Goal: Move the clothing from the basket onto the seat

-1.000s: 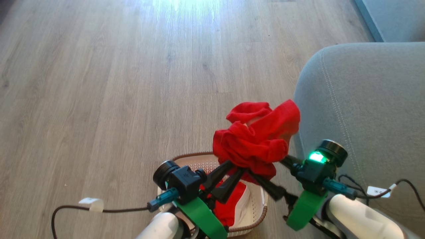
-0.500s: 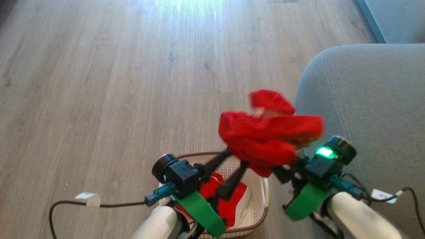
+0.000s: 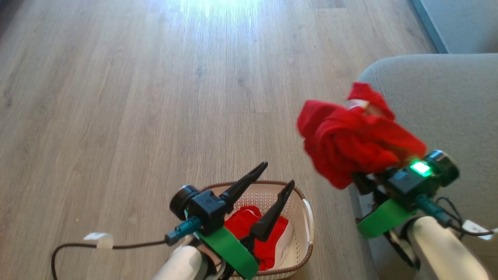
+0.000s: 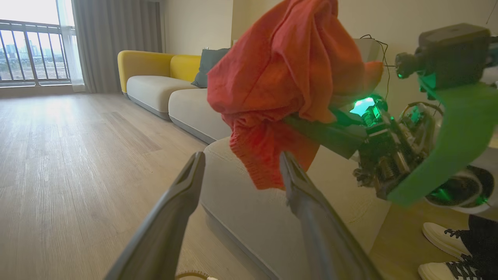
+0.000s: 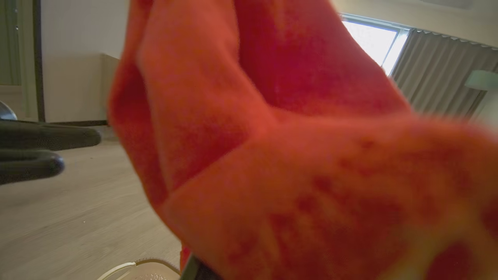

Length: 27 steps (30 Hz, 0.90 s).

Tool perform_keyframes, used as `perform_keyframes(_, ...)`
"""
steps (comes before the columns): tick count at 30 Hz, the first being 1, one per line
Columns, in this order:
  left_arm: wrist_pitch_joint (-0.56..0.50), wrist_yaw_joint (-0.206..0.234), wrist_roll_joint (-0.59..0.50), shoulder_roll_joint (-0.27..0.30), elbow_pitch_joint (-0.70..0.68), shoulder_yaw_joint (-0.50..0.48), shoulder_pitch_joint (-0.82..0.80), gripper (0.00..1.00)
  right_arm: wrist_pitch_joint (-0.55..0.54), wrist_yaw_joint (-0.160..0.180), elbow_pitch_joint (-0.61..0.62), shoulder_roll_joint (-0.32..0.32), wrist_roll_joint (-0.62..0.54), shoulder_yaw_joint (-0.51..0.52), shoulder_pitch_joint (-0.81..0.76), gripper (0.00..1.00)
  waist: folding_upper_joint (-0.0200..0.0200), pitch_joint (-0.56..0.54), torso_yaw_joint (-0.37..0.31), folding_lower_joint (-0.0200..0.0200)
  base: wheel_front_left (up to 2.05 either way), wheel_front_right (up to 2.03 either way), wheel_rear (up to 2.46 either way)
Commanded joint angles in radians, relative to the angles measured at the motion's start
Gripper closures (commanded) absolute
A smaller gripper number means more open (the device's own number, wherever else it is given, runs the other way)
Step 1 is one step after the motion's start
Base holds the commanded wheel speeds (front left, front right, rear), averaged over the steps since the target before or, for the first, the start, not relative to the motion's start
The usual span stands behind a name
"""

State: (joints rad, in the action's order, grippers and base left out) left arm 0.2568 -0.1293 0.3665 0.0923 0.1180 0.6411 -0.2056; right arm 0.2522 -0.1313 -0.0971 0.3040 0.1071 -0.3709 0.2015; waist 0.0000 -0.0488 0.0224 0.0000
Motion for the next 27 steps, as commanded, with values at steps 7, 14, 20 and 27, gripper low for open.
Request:
perform_keyframes(7,0.005,-0.001,-0.018,0.006,0.015,-0.039,0.005,0.00,0.010,0.001,0.022,-0.043,-0.019,0.130,-0.038,1.00,0.0000,0.000,-0.002,0.0000,0.00,0.00,0.00)
perform_keyframes(14,0.005,-0.001,-0.039,0.022,0.067,-0.034,0.021,0.00,0.010,0.001,0.016,-0.091,-0.037,0.252,-0.109,1.00,0.0000,0.009,-0.006,0.0000,0.00,0.00,0.00)
perform_keyframes(20,0.005,-0.001,-0.068,0.027,0.116,-0.031,0.041,0.00,0.010,0.001,-0.021,-0.112,-0.025,0.306,-0.152,1.00,0.0000,0.014,-0.011,0.0000,0.00,0.00,0.00)
perform_keyframes(27,0.005,-0.001,-0.076,0.020,0.149,-0.045,0.062,0.00,0.010,0.001,-0.059,-0.132,-0.016,0.344,-0.166,1.00,0.0000,0.015,-0.014,0.0000,0.00,0.00,0.00)
